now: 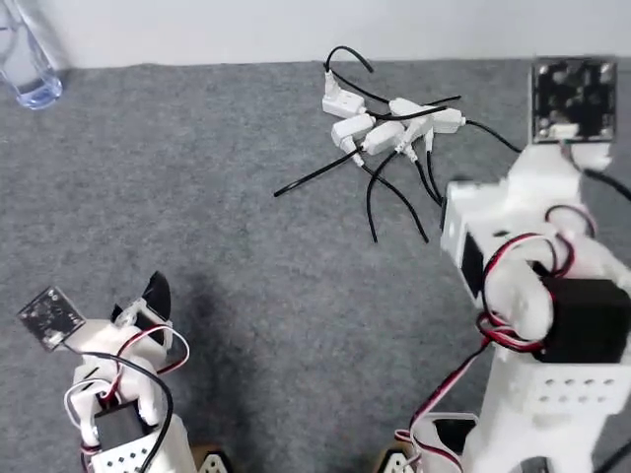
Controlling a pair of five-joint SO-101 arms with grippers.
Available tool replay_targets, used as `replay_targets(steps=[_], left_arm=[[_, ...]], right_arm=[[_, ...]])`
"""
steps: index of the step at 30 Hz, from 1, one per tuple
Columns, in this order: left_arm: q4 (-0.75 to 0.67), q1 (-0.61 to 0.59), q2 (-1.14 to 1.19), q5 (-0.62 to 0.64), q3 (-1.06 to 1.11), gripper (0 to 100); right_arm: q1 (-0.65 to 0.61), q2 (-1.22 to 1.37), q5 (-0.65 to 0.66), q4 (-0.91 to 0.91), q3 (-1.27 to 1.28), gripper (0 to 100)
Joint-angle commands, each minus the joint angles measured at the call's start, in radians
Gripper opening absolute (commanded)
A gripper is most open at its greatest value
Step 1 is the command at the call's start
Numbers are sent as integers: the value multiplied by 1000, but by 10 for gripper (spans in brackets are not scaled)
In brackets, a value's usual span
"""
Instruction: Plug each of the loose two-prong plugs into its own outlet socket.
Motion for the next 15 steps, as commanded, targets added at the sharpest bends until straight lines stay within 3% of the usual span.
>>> replay_targets(steps=[1, 6, 15], left_arm=[[-78, 64, -8, -216, -7, 269], [-78, 107, -8, -509, -7, 269], [8, 115, -8, -485, -7, 269]], right_arm=[[25, -24, -21, 53, 104, 188], [65, -53, -21, -62, 503, 187], [71, -217, -21, -544, 1206, 186]])
